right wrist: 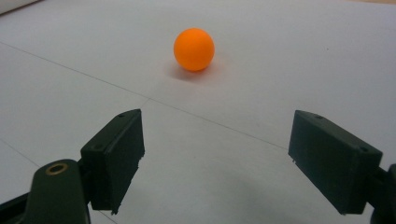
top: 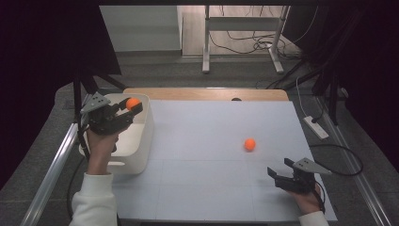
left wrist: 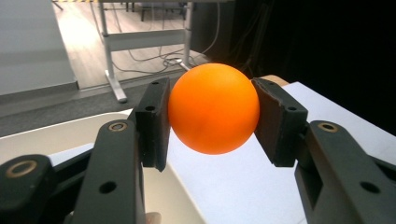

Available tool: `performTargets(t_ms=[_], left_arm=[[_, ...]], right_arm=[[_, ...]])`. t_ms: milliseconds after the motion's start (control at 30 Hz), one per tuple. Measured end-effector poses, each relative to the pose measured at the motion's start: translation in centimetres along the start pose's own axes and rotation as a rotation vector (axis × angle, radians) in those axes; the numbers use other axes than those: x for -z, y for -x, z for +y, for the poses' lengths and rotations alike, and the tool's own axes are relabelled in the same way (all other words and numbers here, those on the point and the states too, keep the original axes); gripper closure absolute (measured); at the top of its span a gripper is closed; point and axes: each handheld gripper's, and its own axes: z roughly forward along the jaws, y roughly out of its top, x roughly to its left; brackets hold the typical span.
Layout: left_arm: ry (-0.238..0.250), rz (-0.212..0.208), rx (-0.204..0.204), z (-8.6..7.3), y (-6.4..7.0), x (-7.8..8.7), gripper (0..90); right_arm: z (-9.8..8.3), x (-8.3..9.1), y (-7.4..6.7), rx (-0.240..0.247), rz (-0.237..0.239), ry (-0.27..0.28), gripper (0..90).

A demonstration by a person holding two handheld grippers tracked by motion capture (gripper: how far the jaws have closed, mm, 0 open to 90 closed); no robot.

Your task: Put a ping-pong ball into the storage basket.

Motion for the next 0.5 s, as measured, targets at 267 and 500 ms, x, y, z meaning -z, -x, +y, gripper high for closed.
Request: performTargets(t_ms=[267, 500], left_arm=[[-0.014, 0.055, 0.021, 0.2, -1.8, 0.3, 50.2], [-0.021, 0.090, 0.035, 0.2, -3.0, 0.7, 50.2]], right_arm=[[0.1, 0.0, -0.1, 0.004, 0.000, 0.000, 18.3], [0.1, 0.0, -0.1, 0.003, -0.002, -0.003, 18.3]])
